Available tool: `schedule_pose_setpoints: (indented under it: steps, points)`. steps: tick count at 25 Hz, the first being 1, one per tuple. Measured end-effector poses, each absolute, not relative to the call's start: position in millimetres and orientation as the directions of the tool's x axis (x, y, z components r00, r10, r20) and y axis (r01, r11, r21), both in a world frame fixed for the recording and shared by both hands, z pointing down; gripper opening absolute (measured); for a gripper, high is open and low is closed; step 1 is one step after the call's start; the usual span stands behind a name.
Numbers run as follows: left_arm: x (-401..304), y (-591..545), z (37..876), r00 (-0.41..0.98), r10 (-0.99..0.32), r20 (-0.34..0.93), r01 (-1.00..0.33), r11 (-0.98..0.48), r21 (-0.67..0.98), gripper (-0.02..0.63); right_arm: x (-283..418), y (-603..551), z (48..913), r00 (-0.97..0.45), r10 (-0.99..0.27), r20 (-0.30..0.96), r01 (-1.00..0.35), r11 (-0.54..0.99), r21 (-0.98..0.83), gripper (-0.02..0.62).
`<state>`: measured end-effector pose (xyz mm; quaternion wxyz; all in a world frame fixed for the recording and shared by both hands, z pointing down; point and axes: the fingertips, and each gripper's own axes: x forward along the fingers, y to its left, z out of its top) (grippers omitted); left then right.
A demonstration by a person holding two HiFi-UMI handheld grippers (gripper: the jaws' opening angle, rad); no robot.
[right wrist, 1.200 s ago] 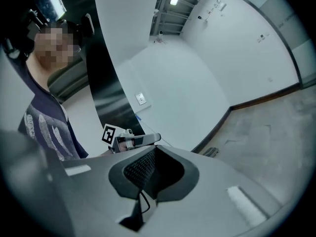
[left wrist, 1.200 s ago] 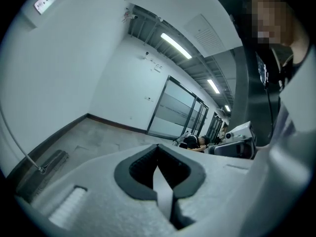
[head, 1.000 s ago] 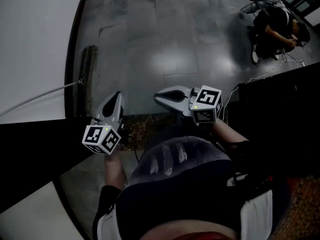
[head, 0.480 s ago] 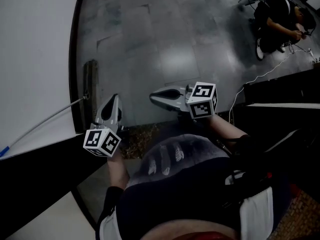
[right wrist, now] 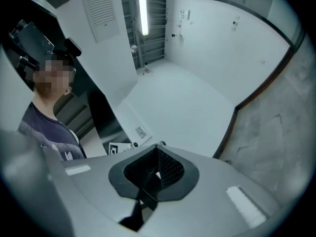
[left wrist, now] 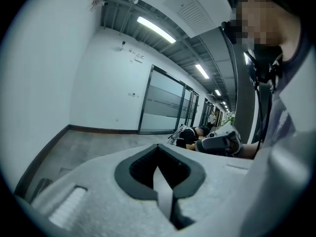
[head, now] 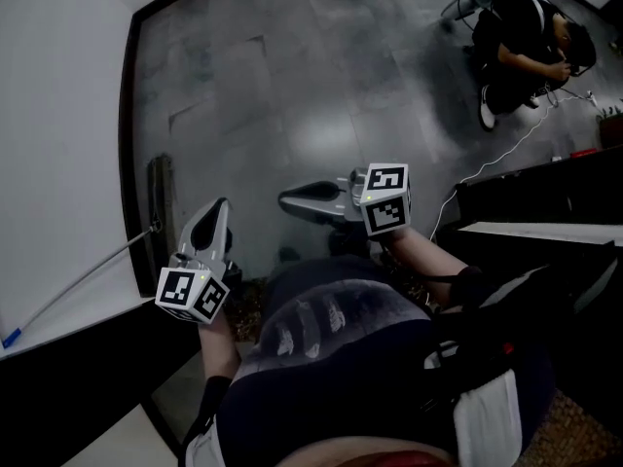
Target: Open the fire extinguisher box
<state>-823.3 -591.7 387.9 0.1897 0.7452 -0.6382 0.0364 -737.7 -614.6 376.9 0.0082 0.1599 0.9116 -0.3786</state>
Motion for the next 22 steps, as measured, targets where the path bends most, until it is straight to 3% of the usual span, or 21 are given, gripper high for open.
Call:
schedule_pose_setpoints:
  steps: [15, 22]
  points:
    - [-848, -699, 396, 0.387, -0.891, 0.239, -0.905, -0.318, 0.282, -0.002, -746, -686, 343, -0.977, 0.153, -0.150, 0.214, 0.772, -0.598, 0.002]
    - [-954, -754, 395, 0.420, -0.888, 0.187, -0.879, -0.346, 0.329, -0.002, -853, -722, 344, -0.987, 0.147, -0.068, 0.159, 0.807, -0.568, 0.002]
